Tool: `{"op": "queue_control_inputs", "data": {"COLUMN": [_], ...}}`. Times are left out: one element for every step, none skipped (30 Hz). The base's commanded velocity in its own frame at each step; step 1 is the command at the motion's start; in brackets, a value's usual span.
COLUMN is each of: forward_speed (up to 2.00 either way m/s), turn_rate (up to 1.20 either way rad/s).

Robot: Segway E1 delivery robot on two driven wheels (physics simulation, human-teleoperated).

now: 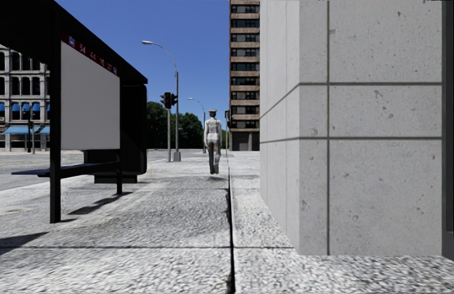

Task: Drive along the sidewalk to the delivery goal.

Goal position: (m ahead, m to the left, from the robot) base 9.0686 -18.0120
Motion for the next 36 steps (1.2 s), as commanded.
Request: {"op": "queue_control_inputs", "data": {"forward_speed": [2.0, 2.0, 2.0, 2.0, 2.0, 2.0, 2.0, 2.0, 2.0, 2.0, 2.0, 2.0, 2.0, 2.0, 2.0, 2.0, 2.0, 2.0, 2.0, 2.0, 2.0, 2.0, 2.0, 2.0, 2.0, 2.0, 2.0, 2.0, 2.0, 2.0, 2.0, 2.0, 2.0, 2.0, 2.0, 2.0], "turn_rate": [0.25, 0.22, 0.21, 0.0, 0.0, 0.0, 0.0, 0.0, 0.0, 0.0, 0.0, 0.0, 0.0, 0.0, 0.0, 0.0, 0.0, 0.0, 0.0, 0.0, 0.0, 0.0, 0.0, 0.0, 0.0, 0.0, 0.0, 0.0, 0.0, 0.0, 0.0, 0.0, 0.0, 0.0, 0.0, 0.0]}}
